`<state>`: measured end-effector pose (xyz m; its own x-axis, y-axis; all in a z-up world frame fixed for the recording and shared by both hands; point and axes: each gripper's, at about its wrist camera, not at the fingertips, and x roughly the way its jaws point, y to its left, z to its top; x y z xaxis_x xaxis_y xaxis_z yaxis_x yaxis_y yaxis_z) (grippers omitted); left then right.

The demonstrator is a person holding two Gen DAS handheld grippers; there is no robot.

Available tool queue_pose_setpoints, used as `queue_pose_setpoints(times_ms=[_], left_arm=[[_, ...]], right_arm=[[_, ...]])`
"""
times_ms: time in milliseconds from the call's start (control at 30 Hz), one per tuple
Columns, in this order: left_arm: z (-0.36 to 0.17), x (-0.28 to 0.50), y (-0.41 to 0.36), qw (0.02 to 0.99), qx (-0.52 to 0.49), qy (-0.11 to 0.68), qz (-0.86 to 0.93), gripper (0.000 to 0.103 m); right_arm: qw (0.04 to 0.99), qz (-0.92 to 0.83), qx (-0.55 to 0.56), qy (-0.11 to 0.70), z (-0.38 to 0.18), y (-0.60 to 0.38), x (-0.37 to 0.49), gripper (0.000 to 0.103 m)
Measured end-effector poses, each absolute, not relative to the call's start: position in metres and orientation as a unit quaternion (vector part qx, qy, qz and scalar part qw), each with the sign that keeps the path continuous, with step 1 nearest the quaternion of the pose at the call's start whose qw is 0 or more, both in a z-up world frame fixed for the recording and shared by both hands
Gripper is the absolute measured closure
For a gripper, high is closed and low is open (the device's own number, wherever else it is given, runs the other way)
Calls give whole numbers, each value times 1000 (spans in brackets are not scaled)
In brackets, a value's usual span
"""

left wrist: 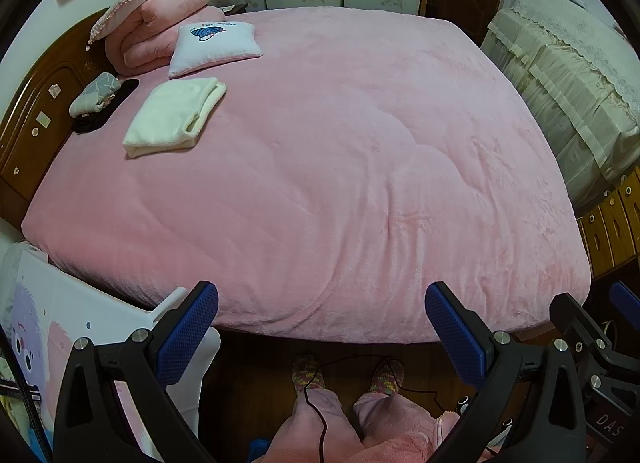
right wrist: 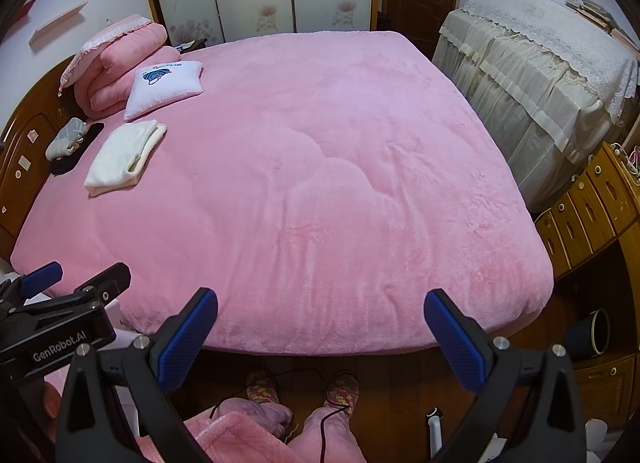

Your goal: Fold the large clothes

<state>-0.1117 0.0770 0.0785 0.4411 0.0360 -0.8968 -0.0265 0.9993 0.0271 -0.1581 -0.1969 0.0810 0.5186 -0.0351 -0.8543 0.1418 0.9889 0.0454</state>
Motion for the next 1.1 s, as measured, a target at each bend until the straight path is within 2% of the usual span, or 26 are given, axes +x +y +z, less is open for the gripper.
queue_pose_setpoints(times_ms=[1100], left_arm=[[74,-107,66,845,4,534,33,1]], right_arm=[[868,-16,34,495,75,-245,-128,0]])
